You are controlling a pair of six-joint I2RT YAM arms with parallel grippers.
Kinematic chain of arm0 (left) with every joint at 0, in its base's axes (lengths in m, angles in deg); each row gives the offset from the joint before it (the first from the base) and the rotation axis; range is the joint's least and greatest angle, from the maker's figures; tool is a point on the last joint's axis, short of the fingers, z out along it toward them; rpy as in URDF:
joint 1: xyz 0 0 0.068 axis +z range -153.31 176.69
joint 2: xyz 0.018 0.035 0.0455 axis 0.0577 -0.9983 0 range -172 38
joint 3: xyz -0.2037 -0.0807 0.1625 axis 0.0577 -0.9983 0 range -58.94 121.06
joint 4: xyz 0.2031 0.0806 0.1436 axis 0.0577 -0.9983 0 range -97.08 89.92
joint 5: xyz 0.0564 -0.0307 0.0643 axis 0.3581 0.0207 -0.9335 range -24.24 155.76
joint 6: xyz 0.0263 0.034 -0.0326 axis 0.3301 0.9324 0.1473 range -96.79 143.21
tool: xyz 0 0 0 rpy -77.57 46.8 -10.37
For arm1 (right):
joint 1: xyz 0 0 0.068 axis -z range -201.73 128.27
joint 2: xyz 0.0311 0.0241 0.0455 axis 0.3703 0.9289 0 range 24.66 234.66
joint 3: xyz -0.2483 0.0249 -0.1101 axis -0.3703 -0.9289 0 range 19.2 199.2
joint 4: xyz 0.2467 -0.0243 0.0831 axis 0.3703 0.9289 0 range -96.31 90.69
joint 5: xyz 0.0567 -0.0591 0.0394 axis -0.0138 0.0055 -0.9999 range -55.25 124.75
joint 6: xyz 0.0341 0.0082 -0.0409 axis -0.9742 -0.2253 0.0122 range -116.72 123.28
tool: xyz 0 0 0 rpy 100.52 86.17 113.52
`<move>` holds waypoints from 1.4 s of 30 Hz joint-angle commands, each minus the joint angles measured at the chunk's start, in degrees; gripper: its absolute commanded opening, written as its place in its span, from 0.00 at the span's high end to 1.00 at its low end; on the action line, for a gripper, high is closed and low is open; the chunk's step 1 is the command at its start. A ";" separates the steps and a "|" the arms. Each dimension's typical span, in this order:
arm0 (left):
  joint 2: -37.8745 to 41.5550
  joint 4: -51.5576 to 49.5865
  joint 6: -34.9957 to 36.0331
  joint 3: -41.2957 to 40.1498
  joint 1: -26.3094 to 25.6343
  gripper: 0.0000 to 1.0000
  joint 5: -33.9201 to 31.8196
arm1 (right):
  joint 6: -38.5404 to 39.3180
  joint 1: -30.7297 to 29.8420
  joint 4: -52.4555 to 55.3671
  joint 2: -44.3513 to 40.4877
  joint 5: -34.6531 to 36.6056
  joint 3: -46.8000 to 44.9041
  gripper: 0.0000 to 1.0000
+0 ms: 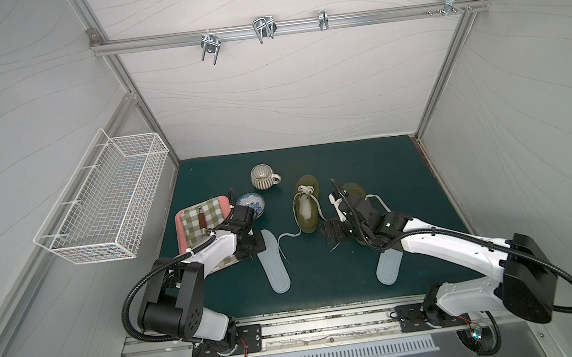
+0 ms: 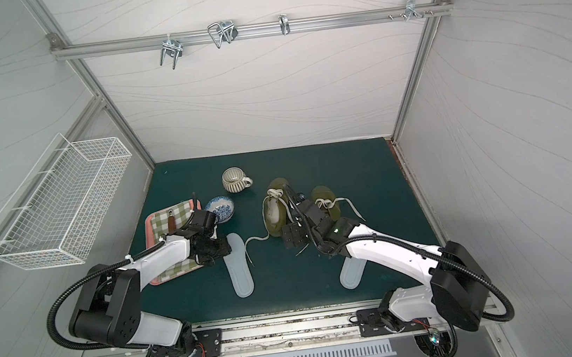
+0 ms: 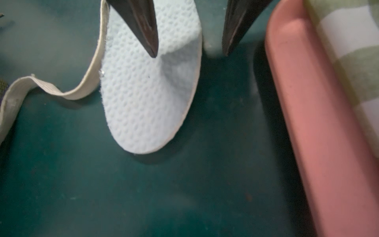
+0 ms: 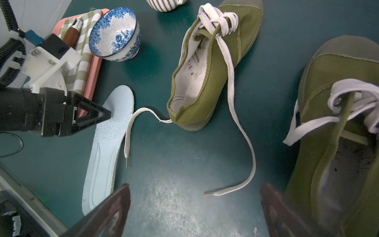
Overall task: Insert the insole into the shoe
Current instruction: Pick up the insole from the center of the board.
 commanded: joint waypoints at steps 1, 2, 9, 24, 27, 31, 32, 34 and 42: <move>-1.60 2.08 -0.42 0.18 0.33 0.54 1.61 | -0.99 -0.24 -0.81 0.74 -0.68 0.03 0.01; -1.86 2.22 -0.42 0.16 0.33 0.56 1.77 | -1.00 -0.21 -0.89 1.00 -0.74 0.08 0.01; -2.75 3.43 0.47 0.25 0.33 0.80 3.09 | -0.81 -0.22 -1.16 2.41 -2.18 0.91 0.01; 6.24 2.03 -3.50 -3.62 0.33 1.00 4.40 | 3.12 -1.29 -5.51 -0.32 -3.38 -2.12 0.01; 9.29 1.78 -5.97 -4.40 0.33 1.00 6.00 | 5.16 -3.01 -7.17 0.30 -3.35 -2.41 0.01; 13.94 2.56 -11.11 -6.00 0.33 1.00 8.29 | 8.02 -5.41 -10.49 0.56 -3.56 -2.53 0.01; 15.34 3.16 -12.70 -6.57 0.33 1.00 9.06 | 8.80 -5.90 -11.62 0.55 -4.19 -2.57 0.01; 18.20 4.47 -15.99 -7.61 0.29 1.00 10.25 | 10.10 -6.64 -13.74 0.46 -5.40 -2.63 0.01; 29.55 6.84 -28.31 -9.41 -0.73 1.00 10.22 | 12.96 -7.29 -29.05 1.20 -15.23 -6.53 0.01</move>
